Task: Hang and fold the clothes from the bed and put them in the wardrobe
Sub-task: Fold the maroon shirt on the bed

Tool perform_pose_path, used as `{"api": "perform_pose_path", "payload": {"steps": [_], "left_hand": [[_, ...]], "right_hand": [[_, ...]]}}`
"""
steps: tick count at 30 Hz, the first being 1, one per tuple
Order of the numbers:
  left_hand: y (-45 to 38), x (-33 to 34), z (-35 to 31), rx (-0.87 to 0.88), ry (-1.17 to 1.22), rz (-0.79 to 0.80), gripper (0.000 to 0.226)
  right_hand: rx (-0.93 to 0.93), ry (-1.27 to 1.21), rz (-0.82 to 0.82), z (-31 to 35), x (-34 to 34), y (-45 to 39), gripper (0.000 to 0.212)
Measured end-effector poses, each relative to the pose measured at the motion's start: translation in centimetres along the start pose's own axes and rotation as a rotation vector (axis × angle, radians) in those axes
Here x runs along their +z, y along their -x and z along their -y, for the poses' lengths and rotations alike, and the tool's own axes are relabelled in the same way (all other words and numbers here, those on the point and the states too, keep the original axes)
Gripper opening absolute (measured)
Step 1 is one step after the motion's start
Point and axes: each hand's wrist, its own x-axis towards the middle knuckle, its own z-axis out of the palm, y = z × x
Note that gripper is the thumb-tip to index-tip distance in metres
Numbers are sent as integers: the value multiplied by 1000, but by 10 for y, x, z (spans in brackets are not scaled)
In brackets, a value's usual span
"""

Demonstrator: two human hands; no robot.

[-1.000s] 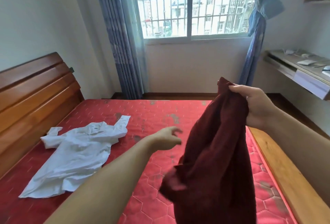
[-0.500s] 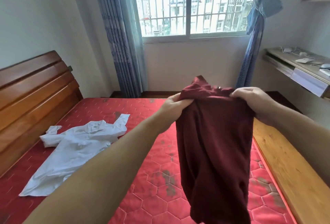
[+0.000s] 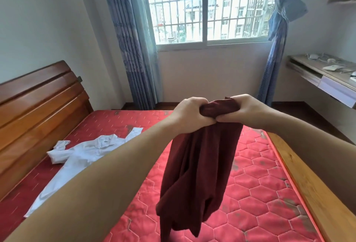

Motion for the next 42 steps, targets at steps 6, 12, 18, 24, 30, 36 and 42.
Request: {"api": "perform_pose_path", "payload": {"steps": [6, 12, 18, 24, 30, 36, 42], "left_hand": [[-5, -6, 11, -192, 17, 209, 23], [-2, -2, 34, -272, 7, 343, 56], [-3, -1, 56, -297, -349, 231, 20], [-2, -7, 64, -224, 150, 96, 11], [3, -9, 52, -255, 447, 184, 7], [-4, -11, 41, -288, 797, 140, 32], [-9, -23, 40, -273, 500, 285, 15]], "right_hand": [[-144, 114, -146, 6, 6, -9, 15], [-227, 311, -253, 8, 0, -7, 23], [-133, 191, -208, 3, -15, -3, 17], [76, -104, -174, 0, -39, 9, 23], [85, -309, -242, 7, -51, 10, 16], [-73, -83, -350, 24, -61, 4, 15], [-24, 137, -351, 32, -75, 12, 16]]}}
